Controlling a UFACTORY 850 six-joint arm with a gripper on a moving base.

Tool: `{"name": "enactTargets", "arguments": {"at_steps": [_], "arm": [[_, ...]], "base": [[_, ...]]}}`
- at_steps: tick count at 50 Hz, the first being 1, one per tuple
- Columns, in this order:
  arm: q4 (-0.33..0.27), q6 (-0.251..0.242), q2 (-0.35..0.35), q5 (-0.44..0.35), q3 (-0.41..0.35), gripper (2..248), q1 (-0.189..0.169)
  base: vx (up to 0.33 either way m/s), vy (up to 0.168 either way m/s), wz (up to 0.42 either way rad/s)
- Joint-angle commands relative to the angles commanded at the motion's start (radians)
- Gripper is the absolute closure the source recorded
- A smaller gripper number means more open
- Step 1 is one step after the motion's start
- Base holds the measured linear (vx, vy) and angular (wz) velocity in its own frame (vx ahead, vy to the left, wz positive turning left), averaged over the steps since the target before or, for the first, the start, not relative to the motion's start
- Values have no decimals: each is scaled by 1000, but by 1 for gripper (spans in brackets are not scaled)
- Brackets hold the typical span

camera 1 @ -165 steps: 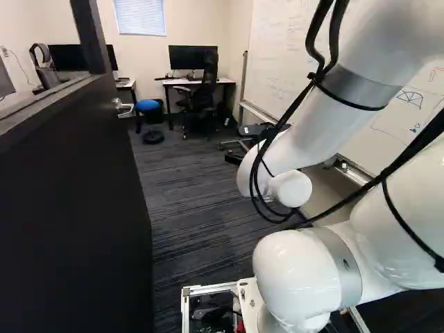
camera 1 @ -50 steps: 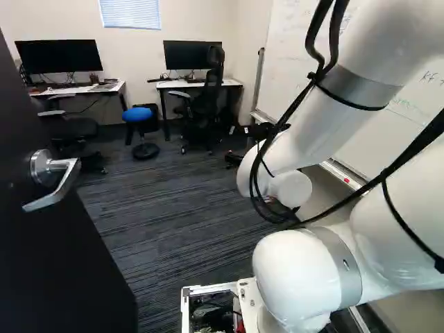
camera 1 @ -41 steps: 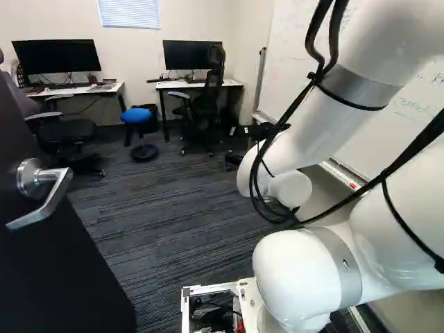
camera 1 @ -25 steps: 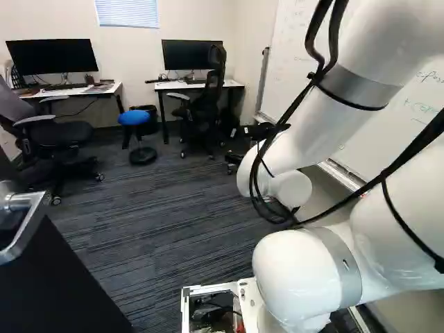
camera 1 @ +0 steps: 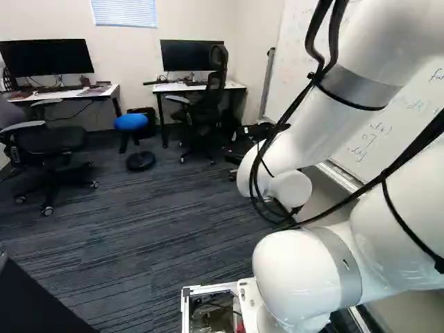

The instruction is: Open the door and move inside

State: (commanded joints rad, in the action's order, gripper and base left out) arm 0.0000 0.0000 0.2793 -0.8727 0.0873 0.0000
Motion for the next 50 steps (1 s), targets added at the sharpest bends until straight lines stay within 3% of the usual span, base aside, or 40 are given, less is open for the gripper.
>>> {"name": "enactTargets", "arguments": {"at_steps": [50], "arm": [[0,0,0,0,0,3,0]], "base": [[201,23,94]]}}
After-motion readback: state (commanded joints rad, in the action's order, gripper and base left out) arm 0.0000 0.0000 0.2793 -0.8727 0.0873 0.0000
